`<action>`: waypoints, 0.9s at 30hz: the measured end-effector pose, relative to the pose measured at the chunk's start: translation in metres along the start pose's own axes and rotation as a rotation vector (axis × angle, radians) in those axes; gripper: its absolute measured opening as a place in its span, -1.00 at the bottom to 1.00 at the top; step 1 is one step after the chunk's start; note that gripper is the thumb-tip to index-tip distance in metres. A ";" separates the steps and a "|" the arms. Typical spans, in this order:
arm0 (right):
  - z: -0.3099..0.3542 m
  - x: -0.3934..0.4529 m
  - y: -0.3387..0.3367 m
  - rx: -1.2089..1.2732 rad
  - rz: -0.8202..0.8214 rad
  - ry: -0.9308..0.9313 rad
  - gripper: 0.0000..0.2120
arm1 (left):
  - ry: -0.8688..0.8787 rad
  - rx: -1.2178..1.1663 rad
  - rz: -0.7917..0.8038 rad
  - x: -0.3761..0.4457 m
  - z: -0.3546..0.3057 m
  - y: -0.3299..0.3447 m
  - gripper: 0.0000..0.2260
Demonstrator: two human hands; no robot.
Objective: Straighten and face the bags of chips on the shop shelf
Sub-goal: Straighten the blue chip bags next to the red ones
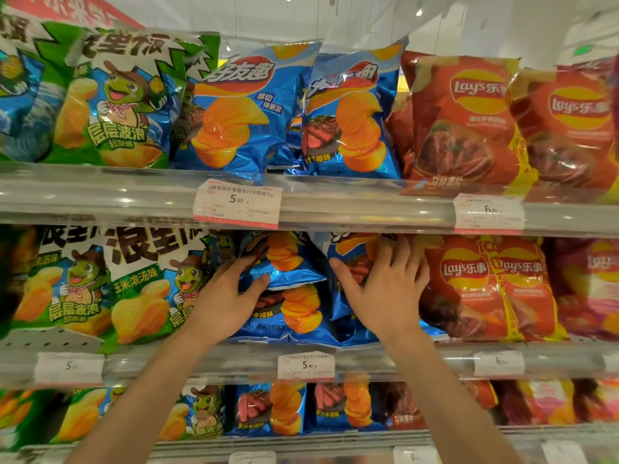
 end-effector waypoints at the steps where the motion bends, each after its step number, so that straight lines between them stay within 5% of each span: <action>1: 0.002 -0.001 0.000 0.045 0.015 -0.109 -0.18 | 0.005 0.000 -0.001 0.000 0.000 0.000 -0.49; 5: 0.003 -0.005 0.005 0.042 0.137 -0.403 -0.39 | 0.013 0.010 -0.018 -0.002 -0.002 0.001 -0.51; 12: 0.001 0.019 0.013 -0.116 0.076 -0.237 -0.48 | 0.030 0.017 -0.016 -0.001 -0.005 0.001 -0.53; 22: -0.005 0.041 0.023 -0.140 0.183 -0.058 -0.30 | 0.026 0.003 0.005 -0.007 -0.006 -0.004 -0.53; 27: -0.004 0.031 0.022 -0.092 0.189 -0.158 -0.43 | 0.037 -0.007 -0.027 -0.011 -0.011 -0.010 -0.55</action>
Point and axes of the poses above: each hand's wrist, its own x-axis towards the middle knuckle, its own y-axis out of the palm, z = x × y, the point moved 4 cm from there along x, towards the middle knuckle, and after that the axes turned 3 degrees about x, right-handed, at the moved point
